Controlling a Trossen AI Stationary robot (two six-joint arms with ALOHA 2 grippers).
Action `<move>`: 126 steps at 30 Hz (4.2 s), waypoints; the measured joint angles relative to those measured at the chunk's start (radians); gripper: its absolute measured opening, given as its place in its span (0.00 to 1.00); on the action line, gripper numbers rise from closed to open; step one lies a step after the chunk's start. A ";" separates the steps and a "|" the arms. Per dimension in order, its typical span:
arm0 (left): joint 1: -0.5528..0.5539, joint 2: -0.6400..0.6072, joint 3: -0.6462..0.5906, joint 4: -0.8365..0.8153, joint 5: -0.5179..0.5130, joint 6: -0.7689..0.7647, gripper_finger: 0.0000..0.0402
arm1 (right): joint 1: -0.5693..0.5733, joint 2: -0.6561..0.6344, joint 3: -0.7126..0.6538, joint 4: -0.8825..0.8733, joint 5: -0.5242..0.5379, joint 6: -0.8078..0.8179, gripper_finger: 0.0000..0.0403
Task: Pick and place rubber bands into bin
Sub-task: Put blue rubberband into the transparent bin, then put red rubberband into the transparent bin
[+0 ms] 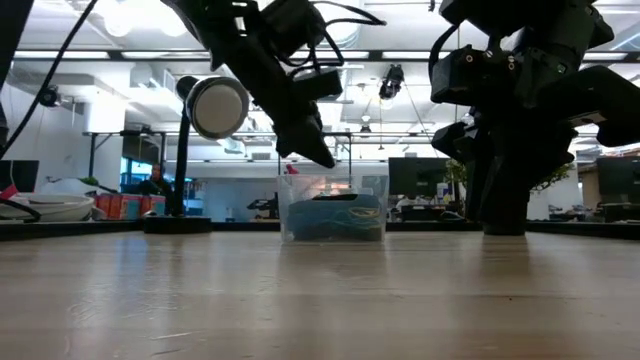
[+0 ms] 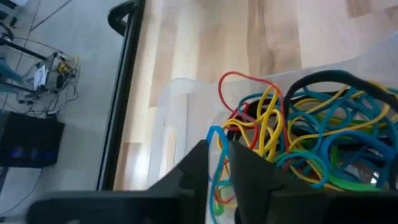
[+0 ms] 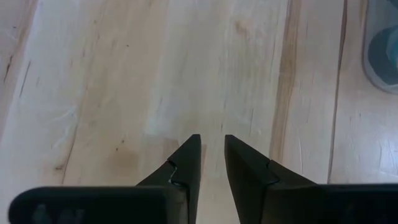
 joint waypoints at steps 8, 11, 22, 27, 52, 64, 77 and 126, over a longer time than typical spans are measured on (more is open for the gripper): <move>-0.004 -0.015 0.008 -0.002 0.001 -0.035 0.32 | 0.000 0.000 -0.002 0.007 0.000 0.001 0.16; -0.031 -0.033 0.012 -0.043 0.000 -0.076 0.36 | 0.000 0.000 -0.003 0.008 -0.003 0.019 0.16; -0.303 -0.197 -0.040 -0.206 0.004 -0.238 0.37 | 0.038 0.000 -0.022 0.083 -0.170 0.056 0.15; -0.423 -0.232 -0.114 -0.099 -0.018 -0.240 0.37 | 0.100 0.000 -0.024 0.167 -0.249 0.081 0.15; -0.550 -0.228 -0.209 -0.003 0.012 -0.272 0.37 | 0.346 0.001 -0.021 0.179 -0.071 0.387 0.15; -0.550 -0.228 -0.209 0.005 0.011 -0.262 0.37 | 0.361 0.089 -0.018 0.192 -0.108 0.387 0.15; -0.550 -0.228 -0.210 0.014 0.011 -0.262 0.37 | 0.398 0.112 0.004 0.088 -0.122 0.547 0.17; -0.550 -0.229 -0.211 0.029 0.011 -0.262 0.37 | 0.500 0.234 0.193 -0.158 0.166 0.617 0.02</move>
